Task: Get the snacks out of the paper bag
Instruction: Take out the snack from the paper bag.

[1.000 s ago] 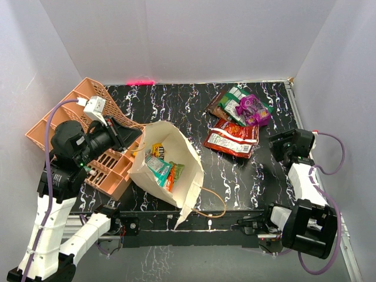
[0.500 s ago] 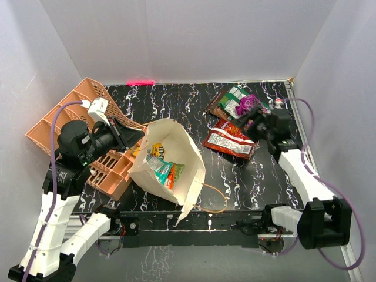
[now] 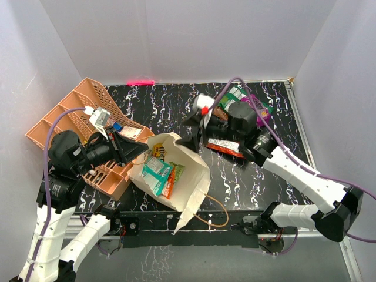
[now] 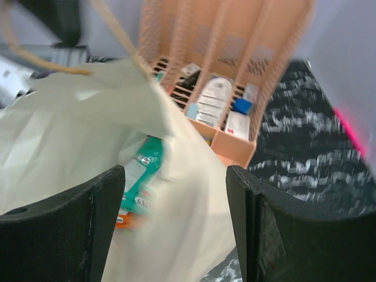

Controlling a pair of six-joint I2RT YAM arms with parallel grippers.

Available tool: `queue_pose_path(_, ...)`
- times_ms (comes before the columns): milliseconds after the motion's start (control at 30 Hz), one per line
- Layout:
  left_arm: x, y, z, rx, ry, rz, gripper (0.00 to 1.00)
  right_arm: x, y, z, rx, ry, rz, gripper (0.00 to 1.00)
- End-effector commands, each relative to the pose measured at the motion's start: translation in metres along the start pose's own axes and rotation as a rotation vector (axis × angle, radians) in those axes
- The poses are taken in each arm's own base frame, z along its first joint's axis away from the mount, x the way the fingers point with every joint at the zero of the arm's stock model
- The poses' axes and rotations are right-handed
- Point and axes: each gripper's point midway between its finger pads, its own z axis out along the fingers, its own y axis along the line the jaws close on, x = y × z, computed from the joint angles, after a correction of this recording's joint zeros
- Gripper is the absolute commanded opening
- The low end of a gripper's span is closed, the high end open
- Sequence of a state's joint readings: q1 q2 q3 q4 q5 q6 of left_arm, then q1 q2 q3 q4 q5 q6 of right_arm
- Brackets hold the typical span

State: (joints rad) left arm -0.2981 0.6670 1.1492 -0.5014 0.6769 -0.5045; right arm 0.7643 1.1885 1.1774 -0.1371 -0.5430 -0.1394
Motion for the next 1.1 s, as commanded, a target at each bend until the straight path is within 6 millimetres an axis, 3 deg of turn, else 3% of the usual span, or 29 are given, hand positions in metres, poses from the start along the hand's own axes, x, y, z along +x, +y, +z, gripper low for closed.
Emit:
queue_pose_path(0, 0.000, -0.013, -0.005, 0.065, -0.003, 0.060, 0.00, -0.044, 0.060, -0.005, -0.236, -0.121, -0.507, 0.72)
queue_pose_path(167, -0.002, -0.009, -0.006, 0.037, 0.002, 0.085, 0.00, -0.046, 0.106, -0.017, -0.392, -0.190, -0.701, 0.67)
queue_pose_path(267, -0.004, -0.009, -0.006, 0.032, -0.002, 0.090, 0.00, -0.031, 0.127, -0.019, -0.480, -0.176, -0.802, 0.60)
queue_pose_path(467, -0.008, -0.007, -0.003, 0.027, -0.019, 0.090, 0.00, 0.009, 0.151, 0.008, -0.496, -0.010, -0.812, 0.55)
queue_pose_path(733, -0.012, -0.010, -0.001, 0.037, -0.012, 0.077, 0.00, 0.057, 0.157, 0.021, -0.488, 0.134, -0.761, 0.51)
queue_pose_path(900, -0.015, -0.016, 0.000, 0.070, -0.019, 0.077, 0.00, 0.099, 0.151, 0.026, -0.502, 0.352, -0.785, 0.51)
queue_pose_path(1067, -0.013, -0.019, -0.001, 0.090, -0.026, 0.074, 0.00, 0.114, 0.146, 0.032, -0.494, 0.432, -0.813, 0.48)
